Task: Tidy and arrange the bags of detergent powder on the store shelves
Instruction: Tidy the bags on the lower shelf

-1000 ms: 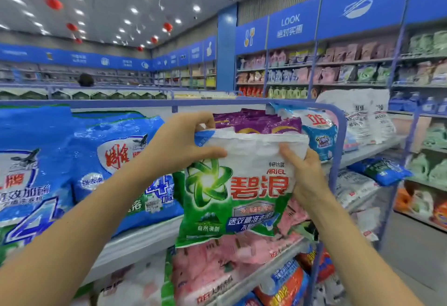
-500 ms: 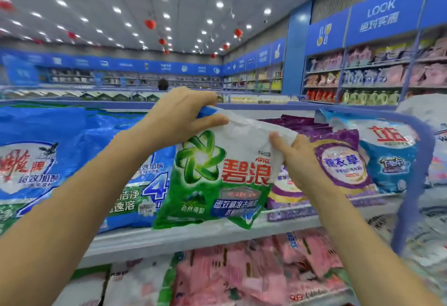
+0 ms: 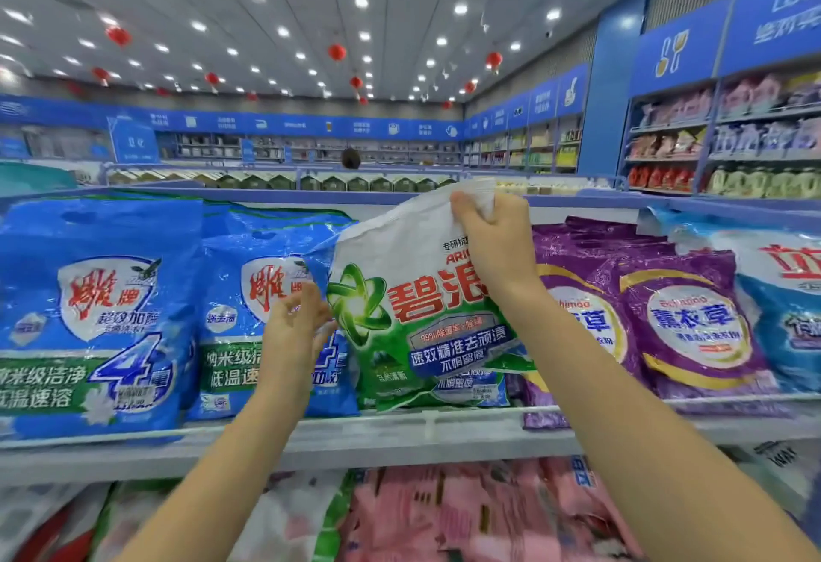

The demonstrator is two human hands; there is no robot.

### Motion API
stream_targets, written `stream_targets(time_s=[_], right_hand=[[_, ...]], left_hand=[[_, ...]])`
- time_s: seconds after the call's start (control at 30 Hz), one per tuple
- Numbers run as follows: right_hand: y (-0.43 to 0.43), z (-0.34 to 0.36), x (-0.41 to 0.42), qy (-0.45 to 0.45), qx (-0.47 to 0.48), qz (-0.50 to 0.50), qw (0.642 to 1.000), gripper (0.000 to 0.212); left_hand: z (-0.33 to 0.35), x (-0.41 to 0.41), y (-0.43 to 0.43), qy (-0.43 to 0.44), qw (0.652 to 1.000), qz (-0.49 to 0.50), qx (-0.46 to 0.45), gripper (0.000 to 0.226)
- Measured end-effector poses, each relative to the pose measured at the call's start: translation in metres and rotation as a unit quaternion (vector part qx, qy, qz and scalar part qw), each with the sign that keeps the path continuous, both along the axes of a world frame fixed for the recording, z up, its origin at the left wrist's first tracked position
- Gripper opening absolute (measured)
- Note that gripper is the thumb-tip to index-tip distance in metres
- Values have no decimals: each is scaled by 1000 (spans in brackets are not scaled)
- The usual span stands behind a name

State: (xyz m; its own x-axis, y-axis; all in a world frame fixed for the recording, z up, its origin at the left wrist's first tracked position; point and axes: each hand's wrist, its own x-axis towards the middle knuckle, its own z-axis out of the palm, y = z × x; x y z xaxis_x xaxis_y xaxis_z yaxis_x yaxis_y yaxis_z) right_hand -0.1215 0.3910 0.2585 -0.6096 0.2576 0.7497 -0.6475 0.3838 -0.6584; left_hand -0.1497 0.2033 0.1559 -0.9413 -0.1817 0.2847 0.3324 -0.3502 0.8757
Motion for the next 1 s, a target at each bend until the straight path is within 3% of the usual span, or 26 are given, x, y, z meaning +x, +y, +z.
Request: stream_targets(time_s=[0.07, 0.17, 0.3, 0.4, 0.5, 0.57, 0.67, 0.77, 0.87, 1.0], right_hand=[[-4, 7, 3, 10, -6, 7, 1000, 48], [-7, 13, 5, 18, -27, 16, 999, 48], [0, 12, 8, -15, -56, -3, 998, 44], [20, -3, 11, -63, -9, 8, 998, 25], [39, -47, 20, -105, 48, -26, 993, 62], [42, -77, 25, -152, 70, -15, 986, 65], [36, -99, 26, -227, 32, 54, 972, 48], [46, -104, 26, -222, -23, 116, 968, 40], [59, -106, 31, -202, 65, 90, 973, 39], [62, -111, 30, -182, 176, 34, 967, 39]], left_hand=[[-23, 9, 11, -41, 996, -75, -12, 88], [-22, 19, 28, -69, 993, -94, -1, 54], [-10, 26, 32, -44, 997, -49, -29, 54], [-5, 24, 31, -62, 996, 6, -69, 87], [4, 17, 26, -102, 994, 6, -33, 130], [6, 10, 22, -113, 994, 7, 9, 134], [-6, -5, 20, -115, 993, 1, 10, 122], [-1, 0, 23, -96, 995, 4, -9, 122], [11, 14, 22, -24, 993, 51, -101, 105], [2, 11, 24, -10, 983, 91, -161, 52]])
